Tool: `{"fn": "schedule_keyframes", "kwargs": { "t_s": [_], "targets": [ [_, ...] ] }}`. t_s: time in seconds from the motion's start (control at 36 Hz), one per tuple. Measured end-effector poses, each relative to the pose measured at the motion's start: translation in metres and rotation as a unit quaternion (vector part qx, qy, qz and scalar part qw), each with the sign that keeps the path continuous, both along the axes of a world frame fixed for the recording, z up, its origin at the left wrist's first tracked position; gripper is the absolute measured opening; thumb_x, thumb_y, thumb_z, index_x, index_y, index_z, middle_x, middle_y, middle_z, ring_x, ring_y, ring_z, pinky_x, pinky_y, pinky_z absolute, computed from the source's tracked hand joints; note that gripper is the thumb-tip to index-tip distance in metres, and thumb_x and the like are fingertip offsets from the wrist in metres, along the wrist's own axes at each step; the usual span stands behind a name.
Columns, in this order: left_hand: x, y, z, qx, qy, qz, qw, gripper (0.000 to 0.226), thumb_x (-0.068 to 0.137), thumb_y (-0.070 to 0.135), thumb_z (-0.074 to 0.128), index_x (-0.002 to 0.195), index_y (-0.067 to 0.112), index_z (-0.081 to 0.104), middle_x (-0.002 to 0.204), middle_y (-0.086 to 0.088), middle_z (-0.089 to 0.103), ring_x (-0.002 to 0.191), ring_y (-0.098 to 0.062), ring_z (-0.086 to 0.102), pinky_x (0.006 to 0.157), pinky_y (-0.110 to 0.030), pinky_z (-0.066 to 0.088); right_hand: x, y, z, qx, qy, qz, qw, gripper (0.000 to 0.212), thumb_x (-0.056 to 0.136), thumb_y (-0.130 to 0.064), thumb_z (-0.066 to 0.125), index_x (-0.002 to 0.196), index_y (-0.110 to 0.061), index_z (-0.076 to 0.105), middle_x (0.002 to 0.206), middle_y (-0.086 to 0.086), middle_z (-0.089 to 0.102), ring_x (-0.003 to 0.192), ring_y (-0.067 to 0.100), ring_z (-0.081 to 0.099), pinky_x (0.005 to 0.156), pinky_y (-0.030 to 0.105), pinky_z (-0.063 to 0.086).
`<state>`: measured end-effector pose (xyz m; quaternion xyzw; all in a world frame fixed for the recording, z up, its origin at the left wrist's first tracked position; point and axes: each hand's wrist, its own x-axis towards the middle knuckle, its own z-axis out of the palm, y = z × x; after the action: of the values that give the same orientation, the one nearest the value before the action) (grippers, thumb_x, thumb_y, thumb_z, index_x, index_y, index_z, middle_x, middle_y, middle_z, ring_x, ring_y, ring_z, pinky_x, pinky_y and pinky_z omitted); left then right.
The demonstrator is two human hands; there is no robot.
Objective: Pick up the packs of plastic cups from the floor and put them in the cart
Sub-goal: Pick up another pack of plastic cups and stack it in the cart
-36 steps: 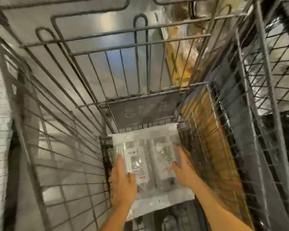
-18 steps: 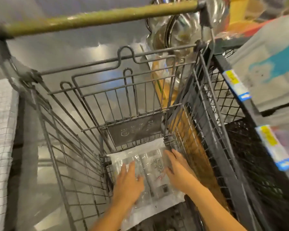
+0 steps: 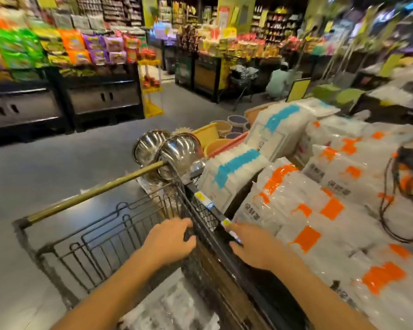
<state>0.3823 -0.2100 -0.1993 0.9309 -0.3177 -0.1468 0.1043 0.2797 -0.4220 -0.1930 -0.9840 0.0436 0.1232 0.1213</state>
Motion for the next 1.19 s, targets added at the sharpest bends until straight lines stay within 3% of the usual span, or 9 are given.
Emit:
{"fn": "schedule_keyframes", "kwargs": {
  "t_s": [0.17,0.33,0.5,0.64,0.81,0.94,1.03,1.11,1.19],
  "targets": [
    [-0.074,-0.033,0.072,-0.072,0.015,-0.043,0.996,0.053,0.088,0.056,0.046,0.135,0.031,0.050,0.131,0.006,0.058,0.114,-0.016,0.057,0.096,-0.038,0.049,-0.091,-0.028,0.069,-0.014,-0.033,-0.074,0.997,0.041,0.100,-0.038,0.045,0.140,-0.030,0.048,0.145,-0.002,0.051,0.131,0.022,0.048,0.108,0.037,0.040],
    [-0.159,-0.072,0.107,-0.110,0.023,-0.110,0.988,0.038,0.090,0.050,0.050,0.123,0.033,0.057,0.125,0.010,0.059,0.109,-0.012,0.057,0.094,-0.034,0.049,-0.199,-0.059,0.096,-0.037,-0.040,-0.151,0.987,0.042,0.098,-0.041,0.048,0.139,-0.031,0.047,0.142,-0.002,0.053,0.127,0.022,0.051,0.102,0.038,0.044],
    [-0.226,-0.120,0.129,-0.107,0.019,-0.207,0.972,0.041,0.091,0.055,0.050,0.128,0.038,0.052,0.131,0.013,0.054,0.113,-0.012,0.052,0.097,-0.030,0.041,-0.306,-0.072,0.123,-0.054,-0.051,-0.264,0.962,0.040,0.098,-0.043,0.049,0.136,-0.032,0.048,0.141,-0.004,0.052,0.125,0.021,0.051,0.099,0.039,0.046],
    [-0.281,-0.154,0.148,-0.136,0.010,-0.296,0.945,0.040,0.090,0.055,0.053,0.127,0.039,0.053,0.130,0.014,0.054,0.114,-0.010,0.053,0.096,-0.027,0.043,-0.389,-0.063,0.140,-0.070,-0.059,-0.360,0.929,0.041,0.098,-0.040,0.049,0.138,-0.028,0.047,0.140,0.000,0.052,0.124,0.025,0.053,0.097,0.039,0.047],
    [-0.349,-0.176,0.164,-0.138,-0.007,-0.453,0.881,0.039,0.092,0.048,0.054,0.127,0.033,0.056,0.127,0.009,0.057,0.108,-0.009,0.052,0.092,-0.025,0.044,-0.488,-0.018,0.153,-0.075,-0.073,-0.488,0.866,0.045,0.098,-0.042,0.049,0.141,-0.030,0.046,0.144,-0.002,0.050,0.128,0.022,0.050,0.098,0.037,0.045],
    [-0.421,-0.176,0.167,-0.118,0.005,-0.570,0.813,0.039,0.093,0.044,0.054,0.129,0.030,0.055,0.128,0.007,0.057,0.114,-0.014,0.055,0.094,-0.027,0.044,-0.570,0.045,0.155,-0.082,-0.075,-0.597,0.794,0.038,0.096,-0.043,0.050,0.131,-0.028,0.049,0.126,-0.003,0.056,0.115,0.024,0.055,0.080,0.034,0.043],
    [-0.468,-0.175,0.162,-0.114,0.016,-0.620,0.776,0.036,0.091,0.047,0.056,0.124,0.035,0.056,0.120,0.011,0.057,0.114,-0.013,0.054,0.097,-0.029,0.043,-0.621,0.091,0.155,-0.089,-0.072,-0.657,0.745,0.037,0.096,-0.042,0.050,0.128,-0.024,0.052,0.124,0.000,0.059,0.108,0.026,0.057,0.082,0.039,0.050],
    [-0.520,-0.160,0.164,-0.118,0.046,-0.682,0.720,0.023,0.091,0.043,0.056,0.113,0.038,0.058,0.110,0.014,0.057,0.107,-0.011,0.056,0.092,-0.029,0.046,-0.667,0.140,0.156,-0.090,-0.065,-0.712,0.694,0.037,0.095,-0.044,0.050,0.129,-0.032,0.050,0.117,-0.006,0.060,0.099,0.022,0.061,0.080,0.045,0.056],
    [-0.577,-0.140,0.169,-0.100,0.074,-0.737,0.664,0.022,0.090,0.046,0.052,0.105,0.032,0.061,0.102,0.013,0.065,0.096,-0.009,0.061,0.086,-0.029,0.050,-0.713,0.190,0.151,-0.106,-0.058,-0.757,0.642,0.030,0.093,-0.046,0.050,0.118,-0.031,0.054,0.109,-0.005,0.062,0.094,0.020,0.061,0.078,0.046,0.056]
  ]
}}
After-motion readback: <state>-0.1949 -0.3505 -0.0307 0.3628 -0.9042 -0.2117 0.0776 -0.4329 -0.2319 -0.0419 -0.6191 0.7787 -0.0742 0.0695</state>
